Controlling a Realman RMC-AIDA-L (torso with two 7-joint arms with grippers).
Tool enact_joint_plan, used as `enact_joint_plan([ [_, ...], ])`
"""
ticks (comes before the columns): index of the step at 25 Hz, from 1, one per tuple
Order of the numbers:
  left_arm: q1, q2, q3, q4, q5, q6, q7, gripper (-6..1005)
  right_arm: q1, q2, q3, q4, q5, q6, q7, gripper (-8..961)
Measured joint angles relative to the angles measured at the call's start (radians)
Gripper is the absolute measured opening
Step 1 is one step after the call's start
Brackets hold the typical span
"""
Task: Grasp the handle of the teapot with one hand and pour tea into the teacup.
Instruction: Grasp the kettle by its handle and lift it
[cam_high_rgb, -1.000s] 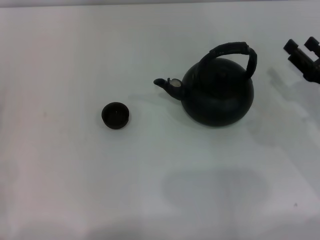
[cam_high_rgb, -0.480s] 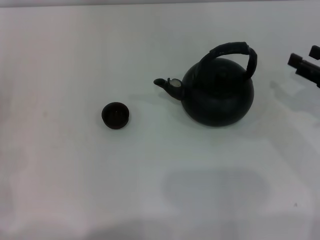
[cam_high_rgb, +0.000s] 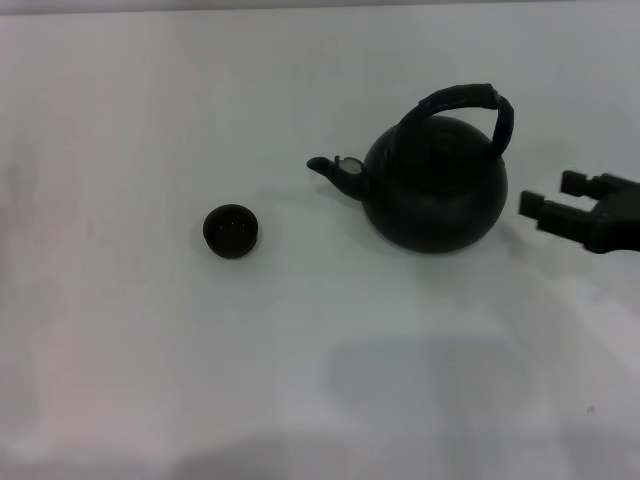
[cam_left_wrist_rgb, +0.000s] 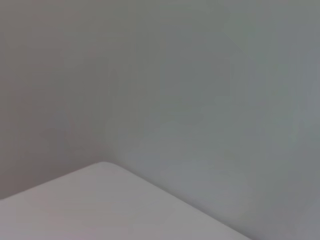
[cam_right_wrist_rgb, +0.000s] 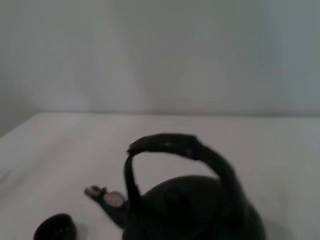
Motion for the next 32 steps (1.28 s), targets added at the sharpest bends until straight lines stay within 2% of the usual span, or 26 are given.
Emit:
enact_joint_plan([
  [3,-0.006,0.0,-0.001,0.0,0.0,0.007,0.0,893,0.005,0.054,0.012,-0.006,-0.06,0.009,0.012,719],
  [5,-0.011,0.0,-0.001,0.0,0.0,0.013,0.0,892,0.019,0.074,0.007,0.006,-0.085,0.043,0.012,719],
  [6,-0.013,0.0,-0.001,0.0,-0.001,0.017,0.0,892,0.028,0.077,-0.005,0.015,-0.091,0.072,0.012,719],
  [9,-0.015,0.0,-0.001,0.0,-0.004,0.022,0.0,892,0.058,0.075,-0.046,0.046,-0.092,0.155,0.015,719],
  [16,-0.02,-0.002,-0.002,0.0,-0.006,0.019,-0.002,892,0.103,0.077,-0.051,0.101,-0.09,0.207,0.017,718],
  [32,-0.025,-0.003,-0.002,0.0,-0.011,0.014,-0.007,892,0.177,0.077,-0.044,0.125,-0.078,0.22,0.019,718],
])
